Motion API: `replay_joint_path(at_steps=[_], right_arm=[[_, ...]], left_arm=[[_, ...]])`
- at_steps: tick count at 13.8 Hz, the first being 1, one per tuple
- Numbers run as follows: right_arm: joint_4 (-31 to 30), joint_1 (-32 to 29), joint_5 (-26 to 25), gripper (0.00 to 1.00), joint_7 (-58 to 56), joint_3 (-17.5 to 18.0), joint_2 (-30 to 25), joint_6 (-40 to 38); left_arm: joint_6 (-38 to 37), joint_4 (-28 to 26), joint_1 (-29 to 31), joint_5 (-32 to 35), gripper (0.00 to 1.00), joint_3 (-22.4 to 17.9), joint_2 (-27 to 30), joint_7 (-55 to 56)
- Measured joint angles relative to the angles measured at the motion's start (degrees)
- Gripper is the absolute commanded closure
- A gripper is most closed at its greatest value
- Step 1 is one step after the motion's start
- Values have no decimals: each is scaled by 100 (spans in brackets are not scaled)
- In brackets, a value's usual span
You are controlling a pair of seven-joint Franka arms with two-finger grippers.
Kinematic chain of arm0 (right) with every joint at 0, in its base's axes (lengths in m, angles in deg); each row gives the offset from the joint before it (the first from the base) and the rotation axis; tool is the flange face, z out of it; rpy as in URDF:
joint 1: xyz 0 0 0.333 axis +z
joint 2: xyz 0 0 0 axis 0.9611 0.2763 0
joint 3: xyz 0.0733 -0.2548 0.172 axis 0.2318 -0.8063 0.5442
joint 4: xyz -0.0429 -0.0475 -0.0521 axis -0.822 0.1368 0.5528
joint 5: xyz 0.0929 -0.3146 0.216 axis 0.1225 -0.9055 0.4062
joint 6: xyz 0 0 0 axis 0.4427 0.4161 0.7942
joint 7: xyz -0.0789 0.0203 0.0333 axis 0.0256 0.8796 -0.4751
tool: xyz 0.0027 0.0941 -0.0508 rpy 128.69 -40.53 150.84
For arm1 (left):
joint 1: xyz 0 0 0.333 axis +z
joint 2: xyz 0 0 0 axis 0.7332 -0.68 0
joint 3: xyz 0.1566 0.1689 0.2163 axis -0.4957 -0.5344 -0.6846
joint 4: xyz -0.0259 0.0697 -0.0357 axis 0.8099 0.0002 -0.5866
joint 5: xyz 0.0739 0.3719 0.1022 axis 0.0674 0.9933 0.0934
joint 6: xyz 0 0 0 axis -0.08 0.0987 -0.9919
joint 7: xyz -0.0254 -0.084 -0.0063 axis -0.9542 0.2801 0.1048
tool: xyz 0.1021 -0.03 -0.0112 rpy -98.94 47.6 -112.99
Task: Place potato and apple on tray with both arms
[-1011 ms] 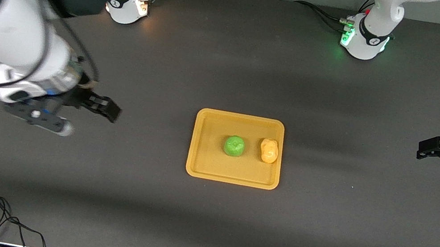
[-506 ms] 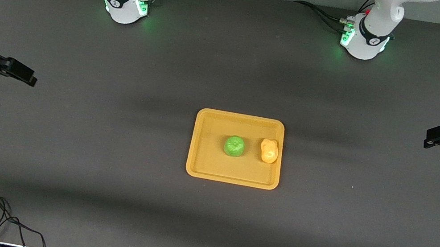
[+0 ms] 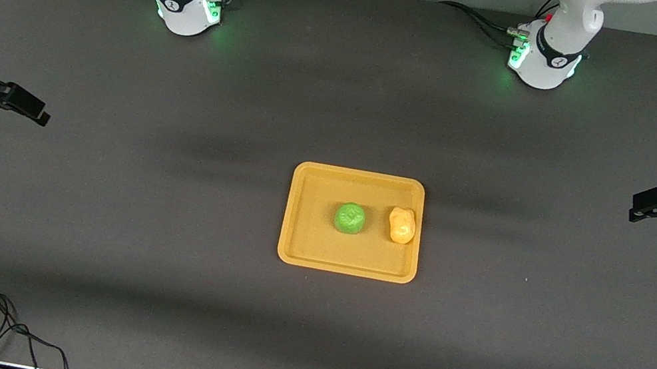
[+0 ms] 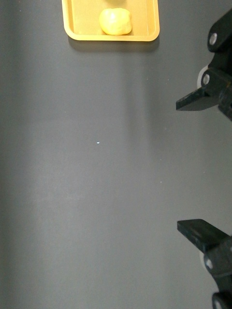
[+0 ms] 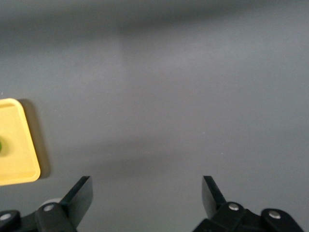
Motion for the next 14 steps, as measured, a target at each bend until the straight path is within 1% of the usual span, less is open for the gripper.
replay_joint_path(at_steps=[3, 4, 6, 7, 8, 10, 14], right_arm=[[19, -284, 0, 0, -17, 156, 19, 175], [25, -374, -4, 0, -18, 267, 19, 215], [69, -754, -95, 0, -212, 716, 17, 235], [90, -879, -147, 0, -418, 868, 12, 230], [94, -927, -172, 0, -617, 933, 3, 228], [95, -936, -183, 0, -862, 947, -7, 204], [97, -945, -184, 0, -924, 948, -9, 136]], left_arm=[[54, 9, -2, 146, 0, 4, 3, 0], [54, 14, -3, 155, 0, 23, 7, 1], [51, 14, -12, 166, 0, 97, 11, 14], [51, 13, -15, 166, 0, 124, 11, 24], [51, 13, -16, 166, 0, 134, 11, 29], [51, 11, -8, 166, 0, 124, 11, 30], [51, -41, 24, 164, 0, 76, -19, 29]])
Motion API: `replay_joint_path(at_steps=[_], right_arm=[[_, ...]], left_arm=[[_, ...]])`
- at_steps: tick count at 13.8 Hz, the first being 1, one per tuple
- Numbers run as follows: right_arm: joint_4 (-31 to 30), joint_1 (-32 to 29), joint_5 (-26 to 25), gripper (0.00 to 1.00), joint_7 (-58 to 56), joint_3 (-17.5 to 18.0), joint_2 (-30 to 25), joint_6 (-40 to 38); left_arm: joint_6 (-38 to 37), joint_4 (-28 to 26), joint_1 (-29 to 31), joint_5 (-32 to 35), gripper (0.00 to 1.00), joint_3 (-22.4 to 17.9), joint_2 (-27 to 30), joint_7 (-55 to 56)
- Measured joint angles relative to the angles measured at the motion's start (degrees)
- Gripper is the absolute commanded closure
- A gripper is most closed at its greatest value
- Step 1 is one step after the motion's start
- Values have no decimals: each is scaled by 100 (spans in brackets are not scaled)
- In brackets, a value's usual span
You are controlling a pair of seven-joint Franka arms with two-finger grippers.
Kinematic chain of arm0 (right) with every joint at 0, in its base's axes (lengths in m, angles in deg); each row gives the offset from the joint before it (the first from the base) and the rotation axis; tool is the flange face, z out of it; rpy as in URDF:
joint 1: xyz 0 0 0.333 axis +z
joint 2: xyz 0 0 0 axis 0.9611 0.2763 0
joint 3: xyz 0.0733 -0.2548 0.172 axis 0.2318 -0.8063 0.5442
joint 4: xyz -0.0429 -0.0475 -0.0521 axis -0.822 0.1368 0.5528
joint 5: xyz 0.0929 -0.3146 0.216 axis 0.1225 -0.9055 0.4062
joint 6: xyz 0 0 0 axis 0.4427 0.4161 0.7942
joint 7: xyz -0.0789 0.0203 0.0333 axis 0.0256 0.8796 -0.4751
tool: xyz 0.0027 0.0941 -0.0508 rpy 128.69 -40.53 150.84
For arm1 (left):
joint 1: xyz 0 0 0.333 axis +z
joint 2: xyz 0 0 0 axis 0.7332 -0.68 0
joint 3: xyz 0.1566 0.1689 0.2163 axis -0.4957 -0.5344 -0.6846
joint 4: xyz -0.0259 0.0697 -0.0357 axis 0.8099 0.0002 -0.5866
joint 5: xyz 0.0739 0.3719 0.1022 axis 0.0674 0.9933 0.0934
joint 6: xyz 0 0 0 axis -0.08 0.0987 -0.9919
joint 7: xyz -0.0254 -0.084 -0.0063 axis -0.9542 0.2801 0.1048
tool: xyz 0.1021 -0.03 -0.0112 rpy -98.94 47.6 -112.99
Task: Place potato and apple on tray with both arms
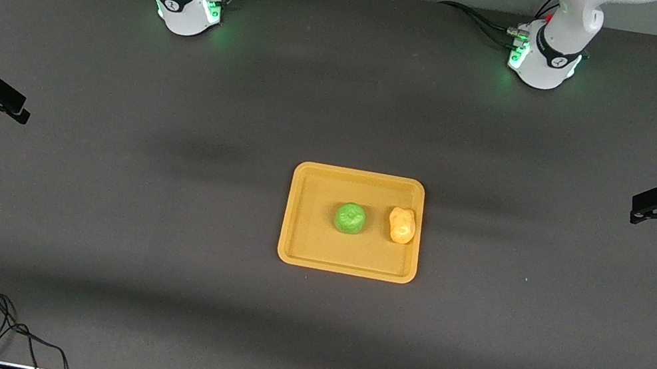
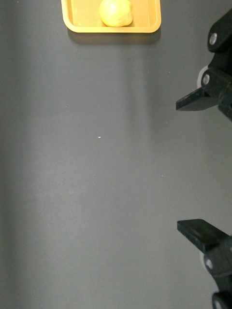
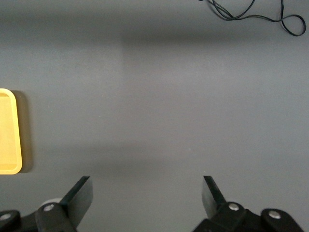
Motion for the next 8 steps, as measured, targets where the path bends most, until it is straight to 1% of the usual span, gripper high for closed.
replay_joint_path(at_steps=[8], right_arm=[[15, 0, 0, 0, -20, 7, -56, -261]], left_arm=[[44, -33, 46, 0, 0, 9, 2, -2]])
